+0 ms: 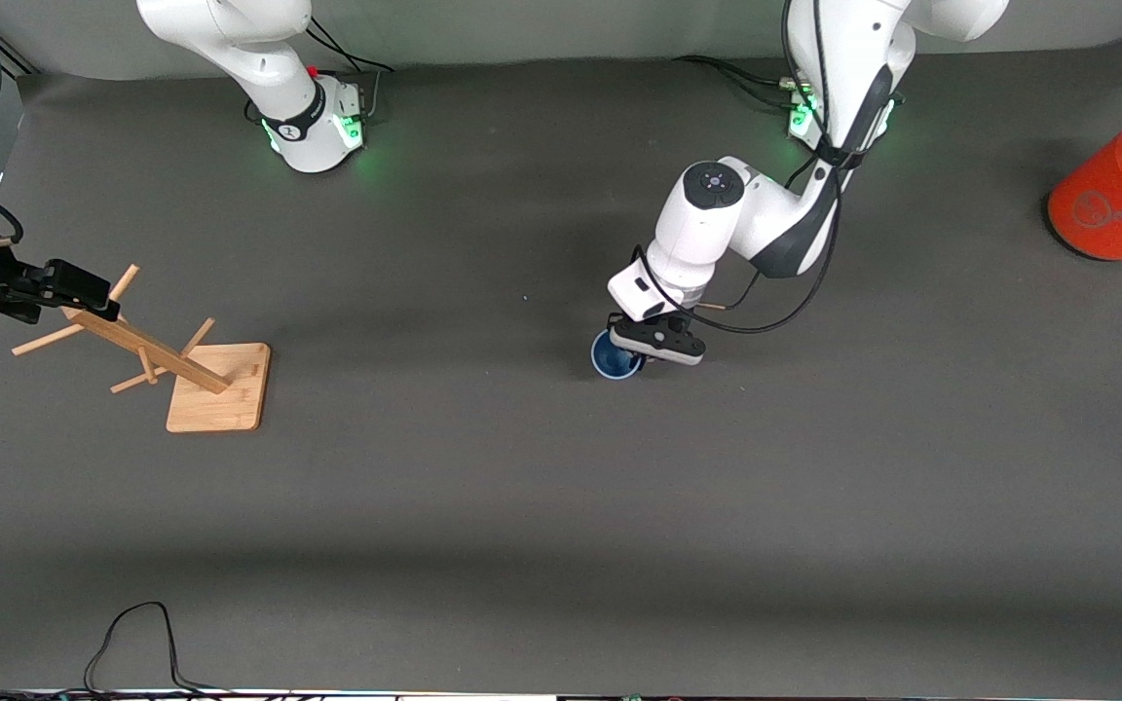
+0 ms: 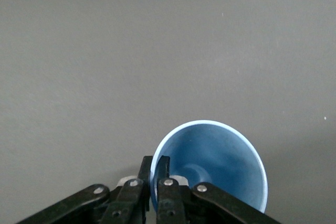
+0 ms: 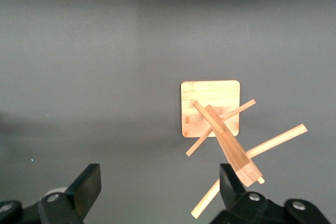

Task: Rotate and upright cup with both arms
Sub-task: 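Lower the upright cup onto the table and open the left gripper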

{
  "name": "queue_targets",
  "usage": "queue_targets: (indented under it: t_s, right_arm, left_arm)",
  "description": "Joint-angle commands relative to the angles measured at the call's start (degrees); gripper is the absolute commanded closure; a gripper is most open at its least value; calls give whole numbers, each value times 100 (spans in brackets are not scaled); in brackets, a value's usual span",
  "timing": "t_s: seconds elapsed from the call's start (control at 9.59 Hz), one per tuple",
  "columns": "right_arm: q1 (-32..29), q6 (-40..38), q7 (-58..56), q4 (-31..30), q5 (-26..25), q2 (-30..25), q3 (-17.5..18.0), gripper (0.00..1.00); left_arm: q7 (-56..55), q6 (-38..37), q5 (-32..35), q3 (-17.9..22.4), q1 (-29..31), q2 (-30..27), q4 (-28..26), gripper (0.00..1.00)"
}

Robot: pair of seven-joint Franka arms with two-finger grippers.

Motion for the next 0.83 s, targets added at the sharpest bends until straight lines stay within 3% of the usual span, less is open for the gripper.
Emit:
queue_targets:
  t_s: [0.0,0.21,0.31,0.42,0.73]
  right_arm:
    - [-29,32,-128,-23,-51,-32,28,0]
    - [-29,32,-128,-23,-51,-32,28,0]
    - [-29,32,-128,-23,-51,-32,28,0]
    - [-38,32,-128,-23,-51,-32,28,0]
    - [-29,23,-128,-23,-51,-32,28,0]
  left_arm:
    - [-225,174,33,113,-229,59,-118,100]
    - [-225,393,33,113,-229,147,-197,100]
    - [-225,403,42,113,-221,165,-198,85]
    - [-225,377,42,113,-212,165,-198,3]
    - [-216,158,42,157,-177,78,-137,0]
